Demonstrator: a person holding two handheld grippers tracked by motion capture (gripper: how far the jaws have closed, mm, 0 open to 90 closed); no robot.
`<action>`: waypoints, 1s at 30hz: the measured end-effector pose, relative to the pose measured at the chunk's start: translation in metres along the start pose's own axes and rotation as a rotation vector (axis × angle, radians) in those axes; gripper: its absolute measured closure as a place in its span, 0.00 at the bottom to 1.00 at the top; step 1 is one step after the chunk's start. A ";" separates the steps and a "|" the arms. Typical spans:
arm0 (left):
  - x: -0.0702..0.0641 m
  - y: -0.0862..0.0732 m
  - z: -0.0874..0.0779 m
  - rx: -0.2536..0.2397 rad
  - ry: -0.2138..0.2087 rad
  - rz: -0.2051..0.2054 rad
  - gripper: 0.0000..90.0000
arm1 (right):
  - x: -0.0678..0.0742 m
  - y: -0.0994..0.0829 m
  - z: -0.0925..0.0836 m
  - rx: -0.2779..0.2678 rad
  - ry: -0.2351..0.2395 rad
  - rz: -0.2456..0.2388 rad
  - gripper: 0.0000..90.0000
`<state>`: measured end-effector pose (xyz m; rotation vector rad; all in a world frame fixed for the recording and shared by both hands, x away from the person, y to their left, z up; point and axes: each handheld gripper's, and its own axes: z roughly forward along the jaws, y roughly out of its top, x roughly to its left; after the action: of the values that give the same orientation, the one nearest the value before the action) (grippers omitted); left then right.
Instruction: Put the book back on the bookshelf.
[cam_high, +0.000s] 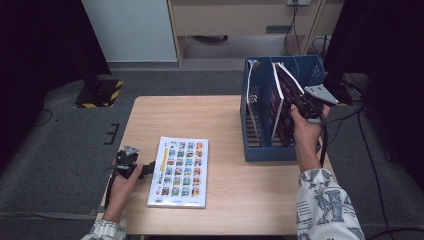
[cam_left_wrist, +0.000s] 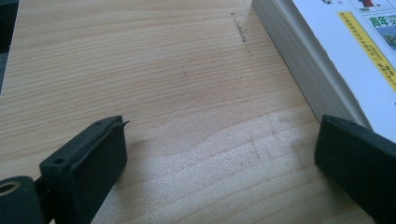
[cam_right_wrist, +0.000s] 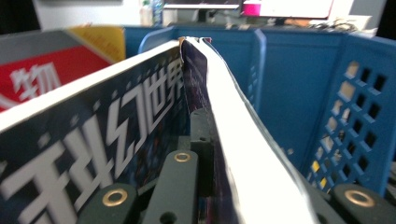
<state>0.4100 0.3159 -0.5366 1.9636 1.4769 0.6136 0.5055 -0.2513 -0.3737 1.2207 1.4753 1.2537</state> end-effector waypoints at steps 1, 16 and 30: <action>0.000 0.000 0.000 0.000 0.000 0.000 0.02 | 0.000 0.001 0.001 -0.011 -0.010 0.005 0.93; 0.000 0.000 0.000 0.000 -0.002 0.001 0.02 | 0.013 -0.009 0.019 -0.010 -0.065 0.008 0.93; 0.000 0.000 0.000 0.000 -0.001 0.001 0.02 | 0.024 -0.008 0.010 0.018 -0.027 -0.030 0.78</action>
<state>0.4103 0.3159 -0.5367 1.9644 1.4747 0.6130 0.5094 -0.2263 -0.3833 1.2186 1.4828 1.2022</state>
